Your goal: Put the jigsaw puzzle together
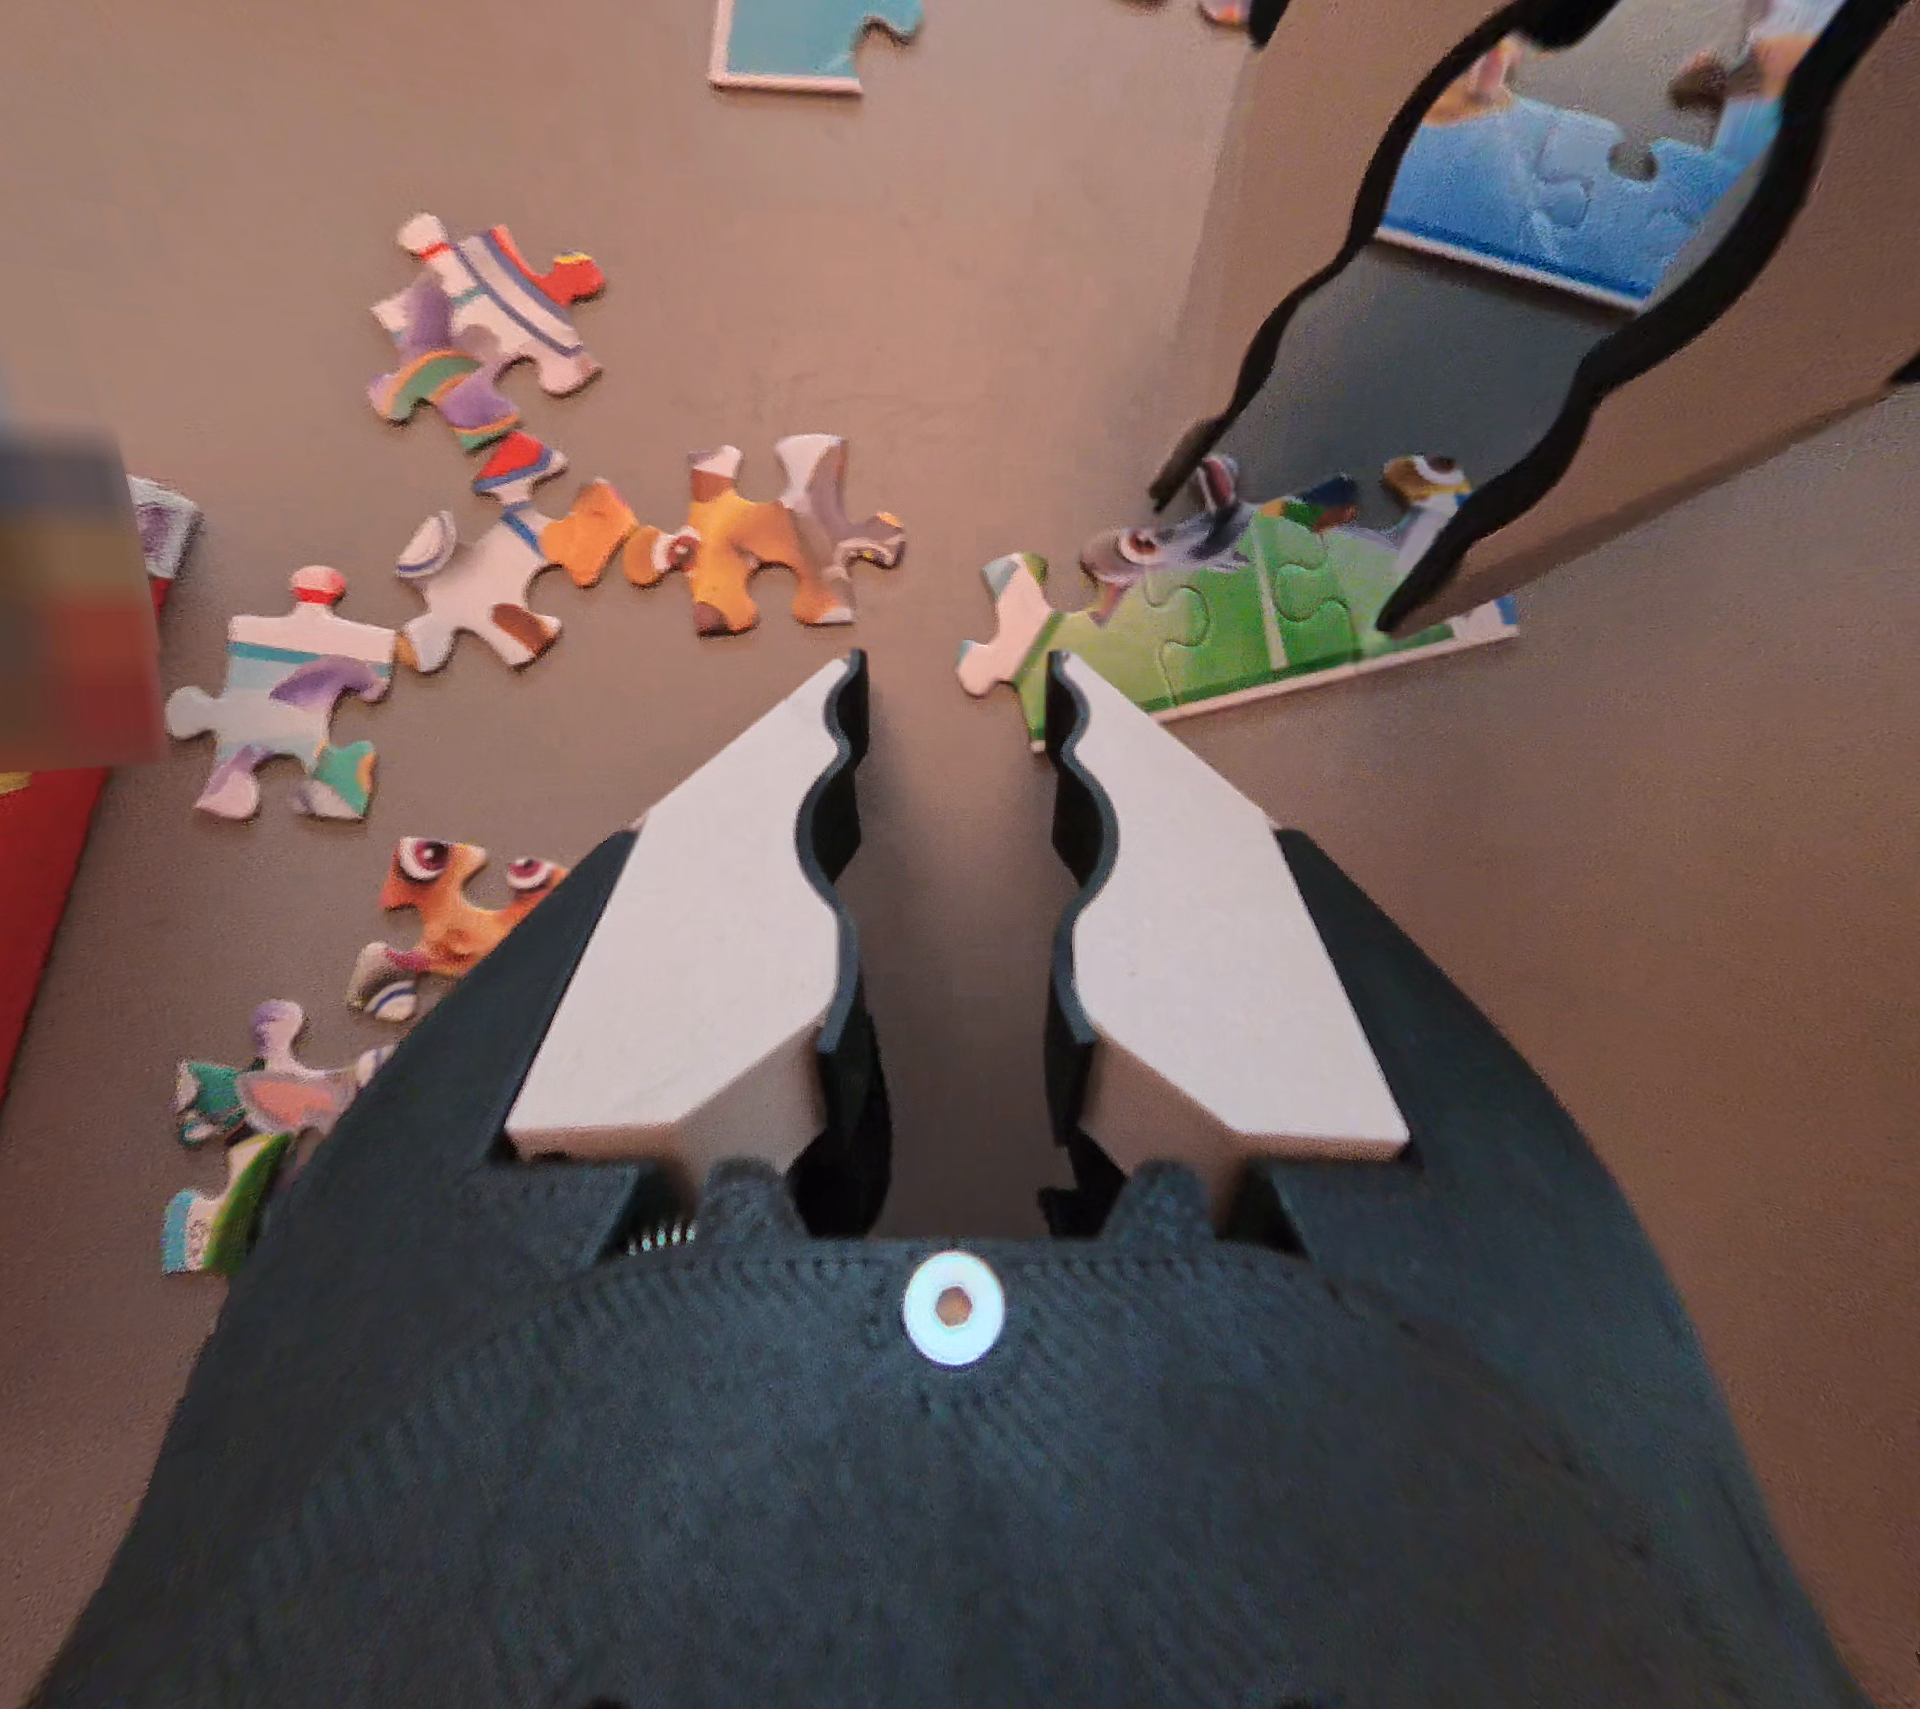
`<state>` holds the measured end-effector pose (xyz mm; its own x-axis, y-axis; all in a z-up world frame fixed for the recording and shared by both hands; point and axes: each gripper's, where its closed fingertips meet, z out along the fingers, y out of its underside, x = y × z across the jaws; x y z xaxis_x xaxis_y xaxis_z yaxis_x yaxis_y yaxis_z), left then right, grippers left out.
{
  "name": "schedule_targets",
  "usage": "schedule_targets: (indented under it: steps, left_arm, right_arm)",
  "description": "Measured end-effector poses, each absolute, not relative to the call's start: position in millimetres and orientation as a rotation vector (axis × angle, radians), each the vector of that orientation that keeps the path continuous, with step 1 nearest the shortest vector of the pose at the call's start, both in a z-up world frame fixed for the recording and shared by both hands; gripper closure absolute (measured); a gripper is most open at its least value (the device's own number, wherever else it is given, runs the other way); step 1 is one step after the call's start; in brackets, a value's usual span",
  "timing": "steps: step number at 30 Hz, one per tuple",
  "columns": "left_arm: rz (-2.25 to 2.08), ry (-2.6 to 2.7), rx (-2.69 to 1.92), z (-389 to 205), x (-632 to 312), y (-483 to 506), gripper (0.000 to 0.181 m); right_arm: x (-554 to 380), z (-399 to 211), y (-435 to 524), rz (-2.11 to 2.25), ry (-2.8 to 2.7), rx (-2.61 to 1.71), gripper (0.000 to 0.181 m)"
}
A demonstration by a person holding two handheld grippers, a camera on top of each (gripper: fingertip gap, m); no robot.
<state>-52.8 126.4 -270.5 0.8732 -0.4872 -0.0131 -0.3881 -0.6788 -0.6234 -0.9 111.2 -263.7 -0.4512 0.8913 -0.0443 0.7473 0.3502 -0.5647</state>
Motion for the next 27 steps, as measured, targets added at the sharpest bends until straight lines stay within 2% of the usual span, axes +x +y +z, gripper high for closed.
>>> schedule_targets:
  steps: [6, 8, 10, 16, 27]
  left_arm:
    - [-0.256, 0.715, -2.417, -276.2, -33.2, 114.8, 0.154]
    - [-0.262, 0.742, -2.420, -276.2, -28.0, 109.8, 0.149]
    - [-0.274, 0.766, -2.418, -276.2, -21.0, 104.8, 0.149]
    - [-0.291, 0.827, -2.394, -276.1, 0.0, 90.2, 0.155]
    - [-0.320, 0.864, -2.370, -276.1, 23.2, 79.2, 0.156]
  right_arm:
    - [21.8, -274.0, 88.0, 0.783, -2.325, -1.504, 0.134]
    - [28.6, -274.2, 77.8, 0.793, -2.310, -1.491, 0.133]
    - [36.3, -274.2, 68.2, 0.809, -2.279, -1.489, 0.124]
    - [61.1, -274.5, 40.3, 0.784, -2.219, -1.374, 0.110]
    - [87.9, -276.6, 11.7, 0.839, -2.182, -1.333, 0.107]
